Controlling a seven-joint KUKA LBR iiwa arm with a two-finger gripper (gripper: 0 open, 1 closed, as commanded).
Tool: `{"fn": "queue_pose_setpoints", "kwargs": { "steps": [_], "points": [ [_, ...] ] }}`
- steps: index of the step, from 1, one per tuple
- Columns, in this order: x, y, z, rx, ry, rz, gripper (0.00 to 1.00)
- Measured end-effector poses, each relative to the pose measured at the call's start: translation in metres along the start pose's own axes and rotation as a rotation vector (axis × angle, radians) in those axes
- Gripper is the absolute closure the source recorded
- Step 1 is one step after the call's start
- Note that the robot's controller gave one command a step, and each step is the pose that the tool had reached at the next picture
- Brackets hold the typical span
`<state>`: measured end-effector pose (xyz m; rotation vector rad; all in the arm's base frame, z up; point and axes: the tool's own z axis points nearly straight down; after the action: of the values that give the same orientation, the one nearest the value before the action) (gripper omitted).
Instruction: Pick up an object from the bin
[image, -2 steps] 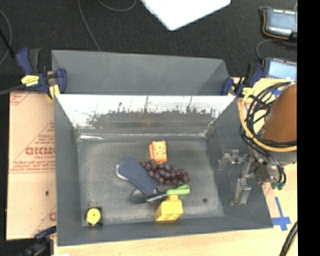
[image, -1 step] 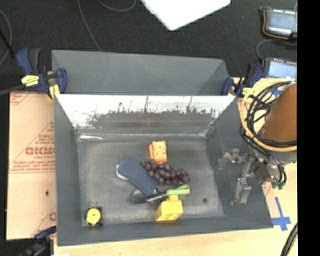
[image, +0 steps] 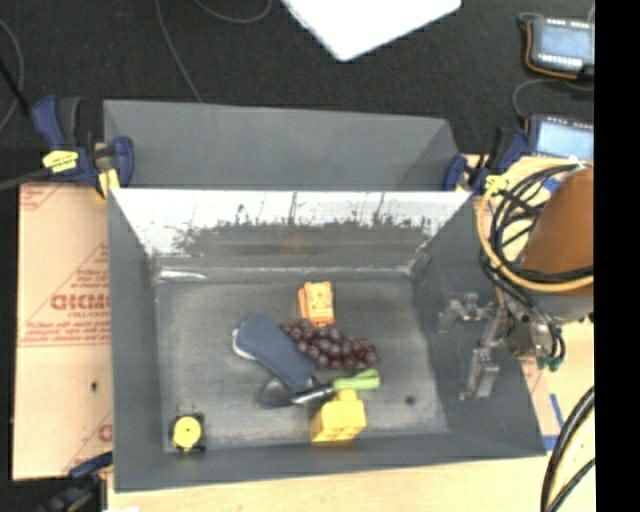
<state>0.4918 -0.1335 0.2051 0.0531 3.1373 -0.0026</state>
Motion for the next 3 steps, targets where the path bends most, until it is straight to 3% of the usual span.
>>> {"fn": "queue_pose_setpoints", "kwargs": {
  "steps": [1, 2, 3],
  "points": [
    [0.008, 0.037, 0.044, 0.002, 0.002, -0.03, 0.0],
    [0.017, 0.085, 0.061, -0.001, 0.002, 0.023, 0.0],
    [-0.029, 0.08, 0.099, 0.0, -0.004, 0.046, 0.0]
  ]
}}
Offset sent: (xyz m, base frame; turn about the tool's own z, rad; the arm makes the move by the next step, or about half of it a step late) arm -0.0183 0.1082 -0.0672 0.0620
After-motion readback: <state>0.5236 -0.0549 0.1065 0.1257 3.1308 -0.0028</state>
